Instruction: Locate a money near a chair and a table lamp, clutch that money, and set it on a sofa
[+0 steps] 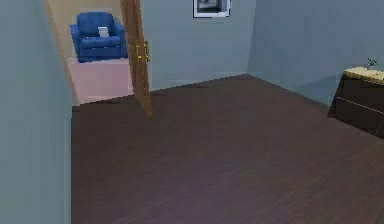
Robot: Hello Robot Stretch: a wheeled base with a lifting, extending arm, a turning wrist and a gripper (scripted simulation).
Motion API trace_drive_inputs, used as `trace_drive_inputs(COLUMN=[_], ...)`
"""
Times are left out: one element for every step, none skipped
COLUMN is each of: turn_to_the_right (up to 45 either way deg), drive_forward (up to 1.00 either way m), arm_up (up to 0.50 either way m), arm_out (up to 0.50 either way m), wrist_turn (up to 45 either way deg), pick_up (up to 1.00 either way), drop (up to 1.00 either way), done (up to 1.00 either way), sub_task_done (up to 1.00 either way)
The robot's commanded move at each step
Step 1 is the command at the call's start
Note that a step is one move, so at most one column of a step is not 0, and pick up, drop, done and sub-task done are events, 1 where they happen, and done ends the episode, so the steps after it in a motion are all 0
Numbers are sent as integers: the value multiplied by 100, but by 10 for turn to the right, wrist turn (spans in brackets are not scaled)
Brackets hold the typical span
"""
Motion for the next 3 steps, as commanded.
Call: trace_drive_inputs(turn_to_the_right=[0, 450, 120], drive_forward=[30, 0, 0], arm_up=[0, 0, 0], arm_out=[0, 0, 0], wrist_turn=[0, 0, 0], pick_up=[0, 0, 0], drop=[0, 0, 0], done=[0, 0, 0], sub_task_done=[0, 0, 0])
